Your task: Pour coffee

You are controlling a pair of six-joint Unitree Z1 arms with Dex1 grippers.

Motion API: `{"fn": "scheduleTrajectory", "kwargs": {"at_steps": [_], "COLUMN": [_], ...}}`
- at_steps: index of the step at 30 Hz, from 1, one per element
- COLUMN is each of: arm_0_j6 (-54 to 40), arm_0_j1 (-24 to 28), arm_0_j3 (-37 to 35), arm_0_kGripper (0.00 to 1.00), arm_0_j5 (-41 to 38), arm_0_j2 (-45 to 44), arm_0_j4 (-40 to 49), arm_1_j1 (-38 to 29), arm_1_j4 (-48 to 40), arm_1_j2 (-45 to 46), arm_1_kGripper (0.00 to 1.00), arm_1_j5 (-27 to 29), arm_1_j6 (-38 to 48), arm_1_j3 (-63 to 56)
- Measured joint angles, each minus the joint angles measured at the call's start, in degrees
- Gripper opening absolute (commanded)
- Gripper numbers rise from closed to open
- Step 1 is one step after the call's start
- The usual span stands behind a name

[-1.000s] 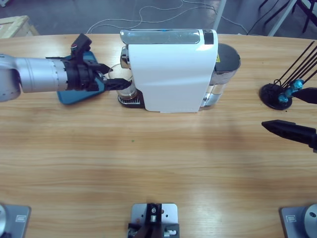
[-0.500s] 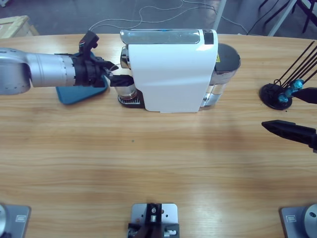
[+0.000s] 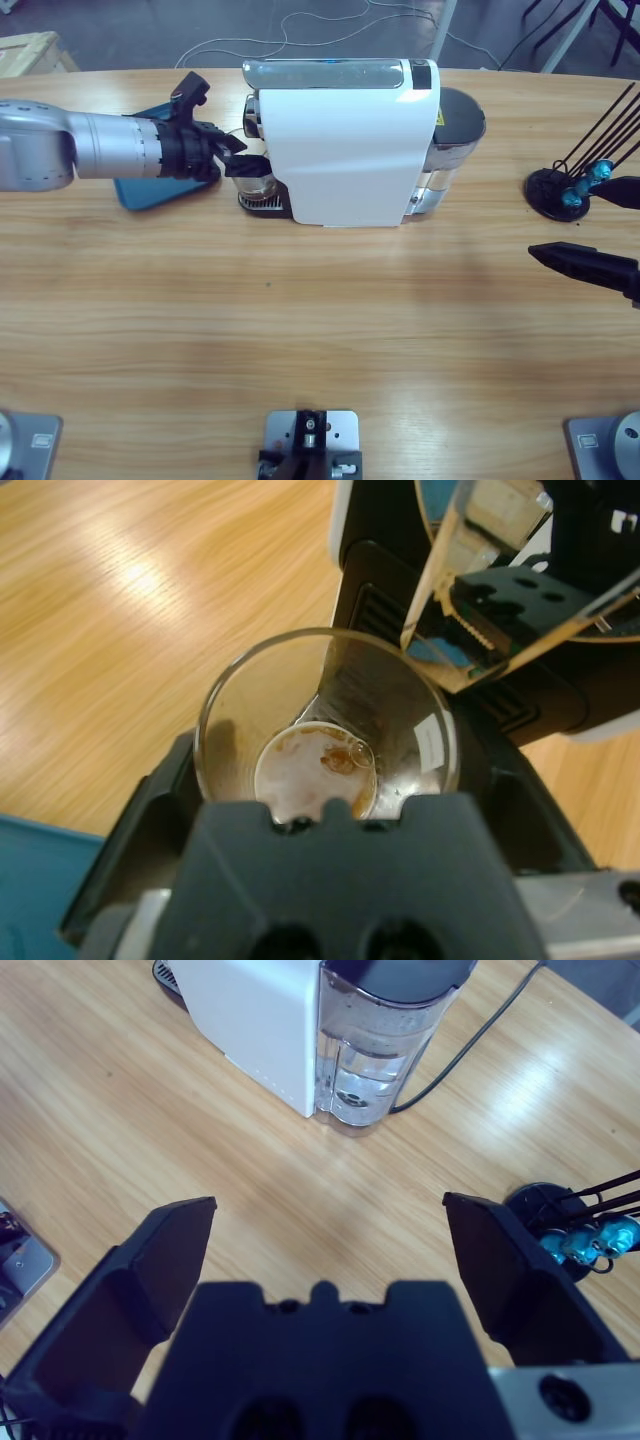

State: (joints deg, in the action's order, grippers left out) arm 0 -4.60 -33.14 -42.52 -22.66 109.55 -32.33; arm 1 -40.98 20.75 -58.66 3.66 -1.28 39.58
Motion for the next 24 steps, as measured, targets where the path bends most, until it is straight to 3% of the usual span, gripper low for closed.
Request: {"fn": "scheduleTrajectory", "kwargs": {"at_steps": [13,24], "arm_0_j6": [0.0,0.0], "arm_0_j1": [0.2,2.8], "arm_0_j3": [0.4,11.1], "arm_0_kGripper": [0.467,0.471], "arm_0_j5": [-0.8,6.0], "arm_0_j2": [-0.3,-10.2], "arm_0_j4": [0.0,-0.1], "arm_1_j1": [0.0,0.0], "arm_1_j4": [0.0,0.0], "arm_1_j2": [0.0,0.0], "arm_1_kGripper": [1.0,1.0], "arm_1_j5": [0.0,0.0], "arm_1_j6": [-0.1,-0.2], "arm_1_j3": [0.0,0.0]}}
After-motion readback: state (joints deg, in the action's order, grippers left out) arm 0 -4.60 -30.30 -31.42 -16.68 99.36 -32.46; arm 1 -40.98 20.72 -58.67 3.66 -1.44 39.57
